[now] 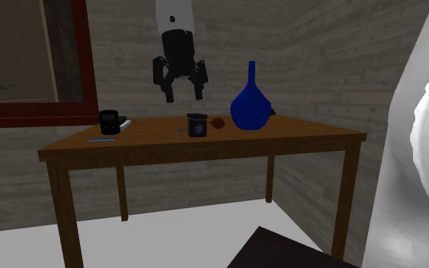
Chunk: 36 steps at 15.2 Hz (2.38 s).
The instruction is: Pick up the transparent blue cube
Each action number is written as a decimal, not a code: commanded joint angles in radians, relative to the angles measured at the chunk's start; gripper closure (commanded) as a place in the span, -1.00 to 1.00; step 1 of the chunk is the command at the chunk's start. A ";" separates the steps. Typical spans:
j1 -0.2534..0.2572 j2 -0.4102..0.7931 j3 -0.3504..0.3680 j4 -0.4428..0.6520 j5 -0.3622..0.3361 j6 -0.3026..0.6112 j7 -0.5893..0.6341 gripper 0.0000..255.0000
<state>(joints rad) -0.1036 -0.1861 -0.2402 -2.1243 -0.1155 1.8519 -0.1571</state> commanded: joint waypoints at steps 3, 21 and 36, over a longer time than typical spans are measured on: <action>-0.025 0.139 -0.041 0.115 0.041 0.039 -0.027 -1.00; -0.204 0.671 -0.105 0.650 0.272 0.056 -0.120 -1.00; -0.205 0.689 -0.101 0.615 0.279 0.107 -0.125 1.00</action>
<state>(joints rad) -0.3091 0.5014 -0.3426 -1.5101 0.1632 1.9595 -0.2822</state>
